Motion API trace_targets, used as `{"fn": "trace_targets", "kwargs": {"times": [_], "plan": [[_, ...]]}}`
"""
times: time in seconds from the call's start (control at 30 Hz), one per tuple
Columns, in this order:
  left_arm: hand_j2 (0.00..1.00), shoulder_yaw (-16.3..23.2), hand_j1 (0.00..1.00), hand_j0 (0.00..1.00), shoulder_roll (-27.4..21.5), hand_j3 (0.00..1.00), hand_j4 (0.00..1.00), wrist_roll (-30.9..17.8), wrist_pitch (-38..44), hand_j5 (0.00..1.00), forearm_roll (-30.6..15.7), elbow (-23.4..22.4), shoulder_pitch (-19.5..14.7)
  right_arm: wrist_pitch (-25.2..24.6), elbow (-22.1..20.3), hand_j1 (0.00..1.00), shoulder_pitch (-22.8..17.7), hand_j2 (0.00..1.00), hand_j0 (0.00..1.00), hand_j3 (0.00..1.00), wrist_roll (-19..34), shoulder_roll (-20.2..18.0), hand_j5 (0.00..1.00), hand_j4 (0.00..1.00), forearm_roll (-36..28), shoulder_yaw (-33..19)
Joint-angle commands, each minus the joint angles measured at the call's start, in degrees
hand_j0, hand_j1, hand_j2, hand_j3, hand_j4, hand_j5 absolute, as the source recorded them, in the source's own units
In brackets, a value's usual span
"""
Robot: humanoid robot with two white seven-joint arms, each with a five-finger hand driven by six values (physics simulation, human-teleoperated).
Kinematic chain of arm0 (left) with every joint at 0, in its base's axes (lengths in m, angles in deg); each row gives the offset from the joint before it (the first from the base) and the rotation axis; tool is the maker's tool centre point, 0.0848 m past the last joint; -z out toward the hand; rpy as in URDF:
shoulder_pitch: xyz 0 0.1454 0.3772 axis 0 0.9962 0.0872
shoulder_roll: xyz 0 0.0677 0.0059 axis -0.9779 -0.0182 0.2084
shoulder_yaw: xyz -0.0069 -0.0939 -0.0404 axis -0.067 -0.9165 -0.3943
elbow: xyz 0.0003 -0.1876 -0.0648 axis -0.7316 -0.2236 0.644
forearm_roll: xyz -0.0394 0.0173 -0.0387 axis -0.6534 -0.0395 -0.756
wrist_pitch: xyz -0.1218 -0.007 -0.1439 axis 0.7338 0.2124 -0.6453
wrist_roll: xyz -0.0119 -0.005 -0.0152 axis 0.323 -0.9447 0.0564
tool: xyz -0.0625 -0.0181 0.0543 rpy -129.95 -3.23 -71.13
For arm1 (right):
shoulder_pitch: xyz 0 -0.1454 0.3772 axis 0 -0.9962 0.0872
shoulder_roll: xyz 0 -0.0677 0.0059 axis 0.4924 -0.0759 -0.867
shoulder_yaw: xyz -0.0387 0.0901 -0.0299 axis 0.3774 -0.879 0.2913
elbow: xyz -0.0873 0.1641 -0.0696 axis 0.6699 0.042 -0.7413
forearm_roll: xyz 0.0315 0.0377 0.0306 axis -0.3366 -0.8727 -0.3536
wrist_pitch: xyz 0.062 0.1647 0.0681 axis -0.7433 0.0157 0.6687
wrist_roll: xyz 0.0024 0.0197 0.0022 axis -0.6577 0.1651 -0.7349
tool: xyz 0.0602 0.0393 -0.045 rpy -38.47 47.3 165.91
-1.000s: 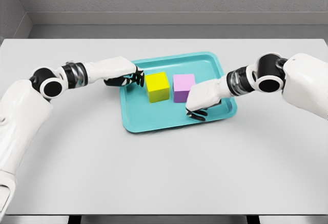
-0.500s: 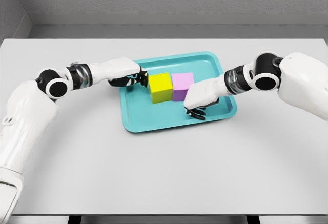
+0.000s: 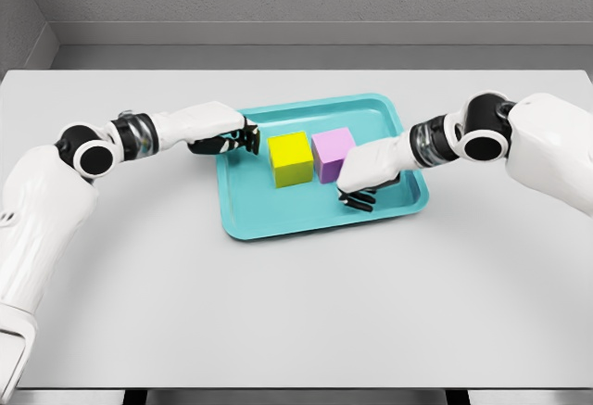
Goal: Push two cubes
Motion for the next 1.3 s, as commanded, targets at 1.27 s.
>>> {"fn": "trace_targets", "kwargs": {"times": [1.27], "plan": [[0.41, 1.01, 0.41, 0.41, 1.59, 0.41, 0.41, 0.02, 0.15, 0.41, -0.91, -0.68, 1.14, 0.1, -2.34, 0.14, 0.26, 0.14, 0.14, 0.14, -0.12, -6.07, 0.14, 0.14, 0.7, -4.87]]}}
